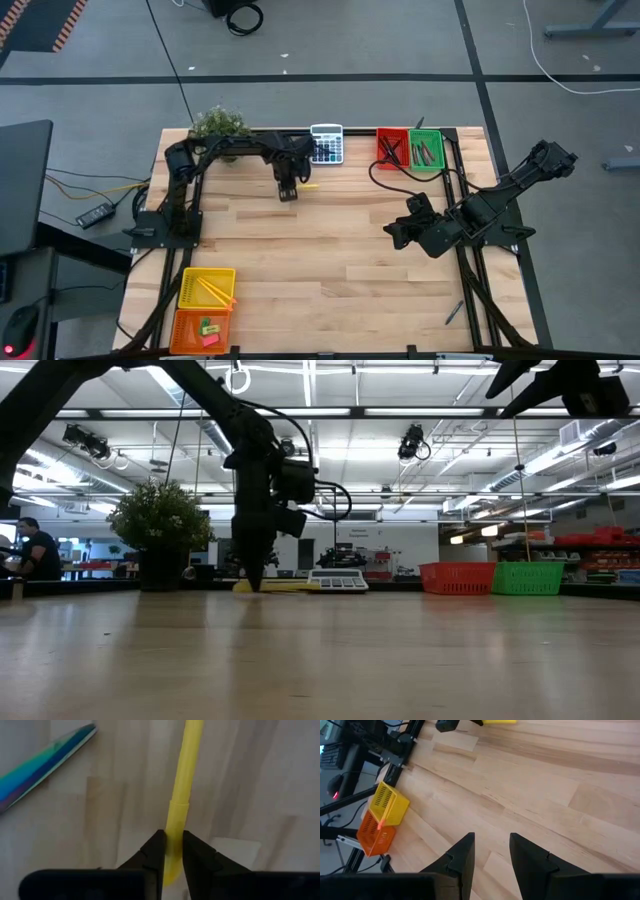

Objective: Sort crayons/erasers/pens/pencils in bins
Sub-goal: Put the yellow pen into the red bin

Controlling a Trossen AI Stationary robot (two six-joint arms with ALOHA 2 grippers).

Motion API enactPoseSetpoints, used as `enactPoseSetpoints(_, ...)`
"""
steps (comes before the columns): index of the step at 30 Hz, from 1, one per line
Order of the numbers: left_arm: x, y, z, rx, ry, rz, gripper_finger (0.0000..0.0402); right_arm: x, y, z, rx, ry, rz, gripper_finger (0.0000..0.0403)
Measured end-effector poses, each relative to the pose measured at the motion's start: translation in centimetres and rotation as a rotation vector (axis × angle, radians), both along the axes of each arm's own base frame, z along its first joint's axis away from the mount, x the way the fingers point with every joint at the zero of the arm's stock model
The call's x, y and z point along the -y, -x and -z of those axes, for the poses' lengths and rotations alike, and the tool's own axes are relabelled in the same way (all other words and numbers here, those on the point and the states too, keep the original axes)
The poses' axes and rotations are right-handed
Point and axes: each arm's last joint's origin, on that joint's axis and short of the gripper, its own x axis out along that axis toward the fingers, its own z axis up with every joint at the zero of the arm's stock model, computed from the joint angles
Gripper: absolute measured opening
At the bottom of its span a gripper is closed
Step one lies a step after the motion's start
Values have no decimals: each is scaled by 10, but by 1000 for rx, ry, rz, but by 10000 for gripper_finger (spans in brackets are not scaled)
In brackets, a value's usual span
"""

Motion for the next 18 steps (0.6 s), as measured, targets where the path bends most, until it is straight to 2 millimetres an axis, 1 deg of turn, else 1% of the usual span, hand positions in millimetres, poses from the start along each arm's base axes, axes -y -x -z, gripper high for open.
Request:
enactPoseSetpoints(7,0,2,0,-17,4,-11,60,0,0,0,-1,2,-2,129)
enactPoseSetpoints(10,1,0,-5,-7,52,-29,56,0,0,0,-1,2,-2,129)
enactPoseSetpoints(14,-1,-13,-24,81,82,-41,48,0,0,0,2,-5,3,129)
enactPoseSetpoints(18,-5,-38,-59,257,48,-55,46,-2,-1,-2,29,-71,11,129)
